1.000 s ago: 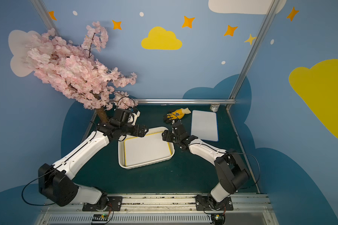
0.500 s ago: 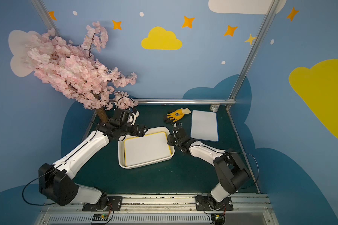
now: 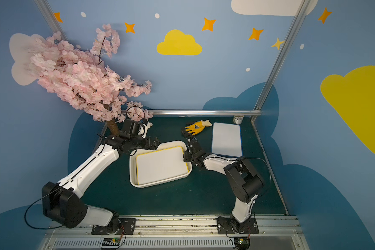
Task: Put the whiteboard into the storage box
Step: Place the whiteboard in the storage box, then move the storage box to the center of the board.
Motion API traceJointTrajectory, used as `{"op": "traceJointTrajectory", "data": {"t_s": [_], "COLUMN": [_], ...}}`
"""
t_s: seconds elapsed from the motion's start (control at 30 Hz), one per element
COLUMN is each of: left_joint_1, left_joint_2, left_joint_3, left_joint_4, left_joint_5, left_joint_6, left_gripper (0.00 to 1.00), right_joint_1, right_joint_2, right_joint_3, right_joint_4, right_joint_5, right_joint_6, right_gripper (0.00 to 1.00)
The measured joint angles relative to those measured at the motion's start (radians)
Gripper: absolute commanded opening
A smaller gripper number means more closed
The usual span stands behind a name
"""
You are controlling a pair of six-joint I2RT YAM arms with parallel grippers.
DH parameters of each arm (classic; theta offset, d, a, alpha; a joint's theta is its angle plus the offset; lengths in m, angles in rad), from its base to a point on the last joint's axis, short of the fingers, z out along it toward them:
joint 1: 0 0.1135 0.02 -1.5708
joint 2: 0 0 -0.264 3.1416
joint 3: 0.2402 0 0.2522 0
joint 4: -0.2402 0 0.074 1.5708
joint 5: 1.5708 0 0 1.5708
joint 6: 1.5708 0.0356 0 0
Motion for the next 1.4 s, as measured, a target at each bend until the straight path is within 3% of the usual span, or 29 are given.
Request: {"op": "traceJointTrajectory", "data": {"t_s": [0.4,0.53,0.7,0.9,1.1,1.23,1.4], "left_joint_1": [0.116,0.149,0.15,0.111,-0.026,-0.121,-0.201], "left_joint_2": [0.0,0.0,0.0,0.002,0.044,0.088,0.121], "left_joint_3": [0.0,0.0,0.0,0.0,0.0,0.0,0.0], "left_joint_4": [0.002,0.002,0.003,0.01,0.009,0.008,-0.002], "left_joint_5": [0.005,0.005,0.022,0.036,0.029,0.032,0.032], "left_joint_6": [-0.018,-0.026,-0.034,-0.05,-0.053,-0.052,-0.051], "left_gripper": [1.0,1.0,1.0,1.0,1.0,1.0,1.0], "right_joint_1": [0.131,0.16,0.14,-0.024,-0.238,-0.372,-0.519], "right_joint_2": [0.281,0.335,0.28,-0.021,-0.254,-0.276,-0.2], "right_joint_3": [0.365,0.457,0.406,0.157,0.01,-0.013,-0.002], "right_joint_4": [-0.008,0.015,0.059,0.077,0.002,-0.109,-0.228], "right_joint_5": [-0.044,-0.077,-0.103,-0.09,-0.025,-0.013,-0.036], "right_joint_6": [0.042,0.07,0.05,0.042,0.035,0.039,0.05], "right_gripper": [0.17,0.33,0.58,0.7,0.76,0.76,0.76]}}
